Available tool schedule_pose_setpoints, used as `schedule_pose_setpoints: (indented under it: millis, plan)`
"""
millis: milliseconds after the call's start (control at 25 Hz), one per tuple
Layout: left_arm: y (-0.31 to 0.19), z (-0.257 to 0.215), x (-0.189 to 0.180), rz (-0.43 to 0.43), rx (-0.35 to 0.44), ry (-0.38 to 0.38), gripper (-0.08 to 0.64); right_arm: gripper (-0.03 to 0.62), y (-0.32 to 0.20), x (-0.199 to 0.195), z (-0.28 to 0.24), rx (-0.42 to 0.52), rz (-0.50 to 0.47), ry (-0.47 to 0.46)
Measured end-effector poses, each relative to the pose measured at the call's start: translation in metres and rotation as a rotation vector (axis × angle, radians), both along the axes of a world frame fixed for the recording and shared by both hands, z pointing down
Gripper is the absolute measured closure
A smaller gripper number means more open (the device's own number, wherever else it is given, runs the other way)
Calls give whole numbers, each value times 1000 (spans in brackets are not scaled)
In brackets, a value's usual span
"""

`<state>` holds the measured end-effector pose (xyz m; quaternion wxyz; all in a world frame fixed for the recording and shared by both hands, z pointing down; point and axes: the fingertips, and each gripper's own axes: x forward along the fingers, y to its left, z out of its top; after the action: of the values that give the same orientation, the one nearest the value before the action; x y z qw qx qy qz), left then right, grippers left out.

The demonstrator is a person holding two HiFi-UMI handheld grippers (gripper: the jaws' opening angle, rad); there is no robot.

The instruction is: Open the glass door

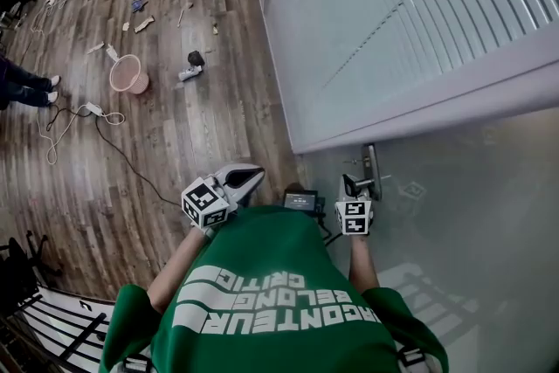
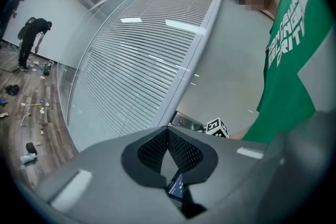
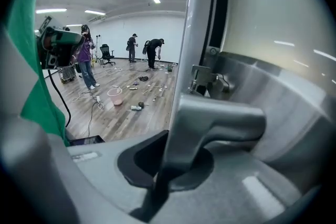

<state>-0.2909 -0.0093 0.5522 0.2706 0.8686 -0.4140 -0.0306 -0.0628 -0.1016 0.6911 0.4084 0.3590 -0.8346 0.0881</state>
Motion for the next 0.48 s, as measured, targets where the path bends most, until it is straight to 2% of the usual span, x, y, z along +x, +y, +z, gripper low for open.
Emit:
schedule_pose_setpoints:
  millis: [240, 480]
  plan:
    - [-16, -3, 21, 47, 8, -4, 551, 600, -18, 11, 2, -47, -17, -37]
    - [-22, -5, 48, 100, 16, -8, 551, 600, -37, 34, 4, -45, 21, -35]
